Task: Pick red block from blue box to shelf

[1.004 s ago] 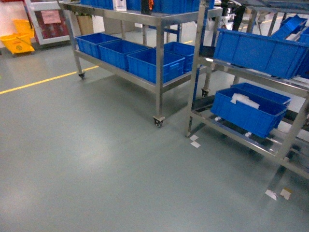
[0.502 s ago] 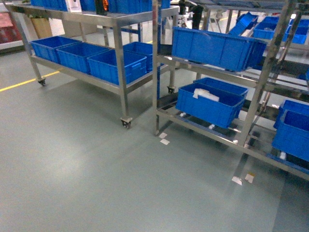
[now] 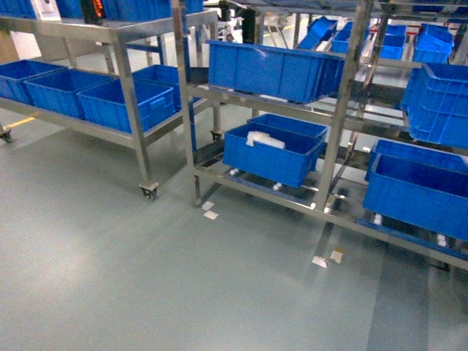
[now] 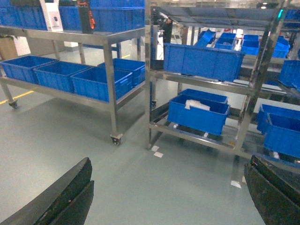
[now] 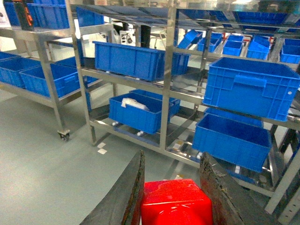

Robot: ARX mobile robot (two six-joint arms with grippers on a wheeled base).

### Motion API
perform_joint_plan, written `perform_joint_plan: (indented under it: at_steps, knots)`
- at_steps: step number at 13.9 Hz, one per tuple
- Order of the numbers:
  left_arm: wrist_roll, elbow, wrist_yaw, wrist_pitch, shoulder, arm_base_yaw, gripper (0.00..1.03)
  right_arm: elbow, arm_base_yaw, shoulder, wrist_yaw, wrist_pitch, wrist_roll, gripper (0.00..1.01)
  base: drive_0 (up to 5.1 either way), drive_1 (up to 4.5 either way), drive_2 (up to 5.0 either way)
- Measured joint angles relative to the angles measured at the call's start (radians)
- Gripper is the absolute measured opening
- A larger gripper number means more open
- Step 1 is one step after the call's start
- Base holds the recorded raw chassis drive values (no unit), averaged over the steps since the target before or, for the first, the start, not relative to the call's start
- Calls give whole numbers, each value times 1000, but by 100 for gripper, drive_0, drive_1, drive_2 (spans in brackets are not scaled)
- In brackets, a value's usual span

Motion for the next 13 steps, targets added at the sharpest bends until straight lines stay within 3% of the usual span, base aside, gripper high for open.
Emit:
perform_joint_plan:
  at_steps: [13]
  knots:
    - [0,0,0,0,0,0,98,0,0,0,0,0,0,28,-153,-153,-153]
